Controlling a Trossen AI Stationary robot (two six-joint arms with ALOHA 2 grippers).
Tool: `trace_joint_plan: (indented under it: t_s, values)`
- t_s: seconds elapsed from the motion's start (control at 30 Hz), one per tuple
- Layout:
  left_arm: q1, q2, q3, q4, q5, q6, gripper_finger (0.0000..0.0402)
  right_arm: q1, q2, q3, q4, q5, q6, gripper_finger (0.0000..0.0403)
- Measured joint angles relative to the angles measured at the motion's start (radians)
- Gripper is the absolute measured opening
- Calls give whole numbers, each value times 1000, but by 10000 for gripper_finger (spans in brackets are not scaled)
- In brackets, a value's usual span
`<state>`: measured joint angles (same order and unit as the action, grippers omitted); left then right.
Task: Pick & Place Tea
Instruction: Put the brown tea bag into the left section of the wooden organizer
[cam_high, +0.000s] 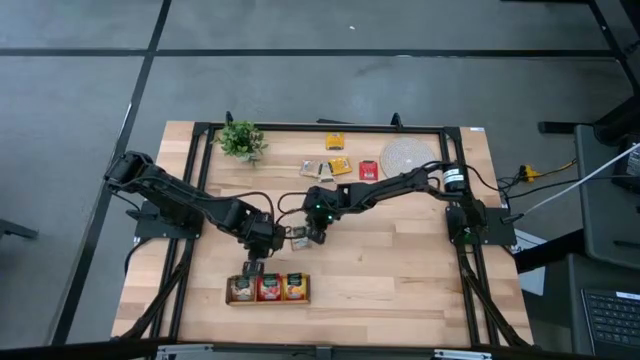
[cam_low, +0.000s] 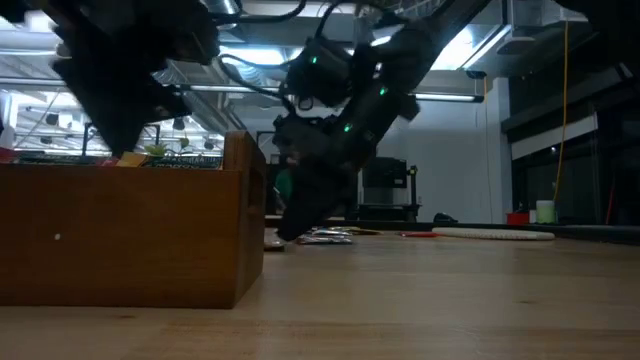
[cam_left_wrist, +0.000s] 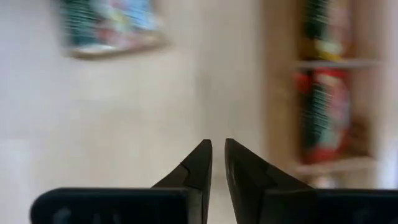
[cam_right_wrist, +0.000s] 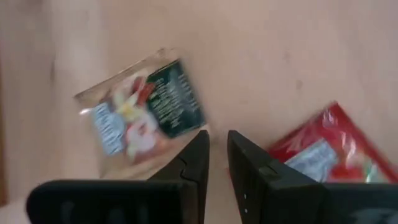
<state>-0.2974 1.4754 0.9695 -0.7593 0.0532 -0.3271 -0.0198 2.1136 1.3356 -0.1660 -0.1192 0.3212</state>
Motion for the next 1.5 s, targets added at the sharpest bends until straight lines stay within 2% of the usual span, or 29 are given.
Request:
trace_joint_plan:
  t_s: [0.13,0.23,0.4,0.53,0.67,0.77,0.93,1.1,1.5]
  values:
    - [3,0,0,3,-156,-7,33,35,-72,2,-72,85,42,61]
    - [19,0,-8,79,-183,-7,24,74,-90,2,-84,141,65,61]
    - [68,0,-78,312,-133,20,4,134,-97,3,-75,144,126,61]
    - [108,0,-135,400,-115,27,4,172,-95,0,-68,152,177,39]
    - [145,0,-163,413,-146,18,10,194,-94,-1,-30,149,176,7]
    - [175,0,-190,441,-164,-9,12,191,-94,-1,-26,150,195,9]
    - [215,0,-253,520,-89,-28,3,187,-85,-1,-16,152,191,5]
    - [237,0,-303,569,-87,-85,5,185,-38,1,22,152,188,4]
    - [248,0,-310,576,-89,-121,8,163,54,7,56,147,185,5]
